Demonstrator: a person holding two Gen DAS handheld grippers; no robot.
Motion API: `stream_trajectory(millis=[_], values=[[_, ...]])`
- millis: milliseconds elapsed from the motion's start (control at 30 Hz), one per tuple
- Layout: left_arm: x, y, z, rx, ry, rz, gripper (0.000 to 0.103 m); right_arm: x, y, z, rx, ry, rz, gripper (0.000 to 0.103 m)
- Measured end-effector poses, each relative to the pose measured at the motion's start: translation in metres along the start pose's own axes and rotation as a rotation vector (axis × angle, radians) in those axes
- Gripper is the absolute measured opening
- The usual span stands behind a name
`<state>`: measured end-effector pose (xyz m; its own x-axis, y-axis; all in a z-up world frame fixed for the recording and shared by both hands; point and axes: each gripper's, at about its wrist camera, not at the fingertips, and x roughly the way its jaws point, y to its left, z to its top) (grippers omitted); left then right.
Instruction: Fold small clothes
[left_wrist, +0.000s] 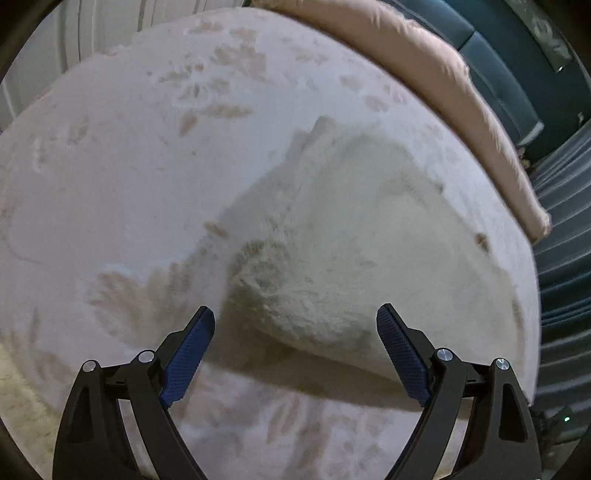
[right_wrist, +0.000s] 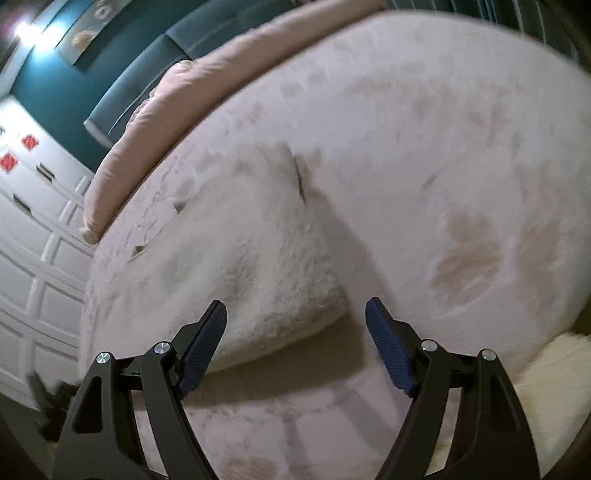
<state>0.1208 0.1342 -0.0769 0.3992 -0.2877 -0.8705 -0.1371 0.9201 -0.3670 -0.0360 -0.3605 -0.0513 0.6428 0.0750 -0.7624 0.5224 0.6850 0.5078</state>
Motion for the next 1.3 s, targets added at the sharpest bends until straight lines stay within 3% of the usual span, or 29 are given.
stream_trajectory(millis=[133, 167, 200, 233, 267, 433, 533, 733, 800, 833, 900, 933, 967, 1000, 1067, 1133, 1233, 1267, 1300], values=[[0.010, -0.005, 0.005, -0.020, -0.019, 0.001, 0.083, 0.019, -0.005, -0.004, 0.126, 0.040, 0.069, 0.075], [0.011, -0.008, 0.009, -0.021, -0.013, -0.001, 0.073, 0.022, -0.004, -0.004, 0.133, 0.039, 0.071, 0.070], [0.012, -0.010, 0.013, -0.025, -0.003, 0.007, 0.066, 0.024, 0.000, -0.002, 0.125, 0.040, 0.068, 0.058], [0.013, -0.008, 0.020, -0.031, 0.004, 0.010, 0.046, 0.026, 0.002, 0.000, 0.119, 0.043, 0.068, 0.050], [0.013, -0.008, 0.023, -0.031, 0.017, -0.012, 0.029, 0.024, 0.004, 0.003, 0.117, 0.047, 0.090, 0.028], [-0.030, 0.001, 0.012, -0.030, 0.028, -0.105, 0.019, -0.008, 0.003, 0.003, 0.085, 0.034, 0.148, 0.021], [-0.053, 0.011, -0.012, -0.001, 0.076, -0.111, 0.019, -0.033, -0.001, -0.016, 0.026, 0.057, 0.108, 0.021], [-0.079, 0.047, -0.093, 0.030, 0.211, -0.027, 0.022, -0.070, -0.027, -0.083, -0.113, 0.185, -0.074, 0.026], [-0.083, 0.050, -0.105, 0.041, 0.204, 0.002, 0.024, -0.077, -0.031, -0.091, -0.146, 0.172, -0.164, 0.030], [-0.089, 0.048, -0.103, 0.050, 0.162, 0.029, 0.025, -0.081, -0.030, -0.088, -0.158, 0.140, -0.186, 0.031], [-0.102, 0.040, -0.090, 0.068, 0.087, 0.049, 0.022, -0.092, -0.020, -0.070, -0.172, 0.047, -0.181, 0.045], [-0.108, 0.034, -0.079, 0.076, 0.042, 0.038, 0.025, -0.095, -0.012, -0.059, -0.187, 0.004, -0.158, 0.053], [-0.112, 0.024, -0.063, 0.089, -0.003, 0.006, 0.031, -0.095, -0.004, -0.048, -0.209, -0.026, -0.138, 0.069], [-0.112, 0.017, -0.051, 0.099, -0.027, -0.009, 0.037, -0.087, 0.008, -0.034, -0.252, -0.052, -0.112, 0.076], [-0.103, 0.001, -0.028, 0.111, -0.073, -0.031, 0.058, -0.065, 0.026, -0.014, -0.321, -0.078, -0.096, 0.076], [-0.082, -0.016, -0.008, 0.120, -0.090, -0.051, 0.062, -0.032, 0.042, 0.005, -0.362, -0.089, -0.103, 0.076], [-0.031, -0.040, 0.009, 0.164, -0.003, -0.059, 0.063, 0.023, 0.048, 0.022, -0.329, -0.017, -0.129, 0.076], [-0.016, -0.044, 0.010, 0.166, 0.029, -0.038, 0.061, 0.036, 0.049, 0.023, -0.321, 0.010, -0.133, 0.069], [-0.003, -0.046, 0.010, 0.153, 0.050, -0.019, 0.060, 0.042, 0.056, 0.020, -0.321, 0.029, -0.131, 0.047]])
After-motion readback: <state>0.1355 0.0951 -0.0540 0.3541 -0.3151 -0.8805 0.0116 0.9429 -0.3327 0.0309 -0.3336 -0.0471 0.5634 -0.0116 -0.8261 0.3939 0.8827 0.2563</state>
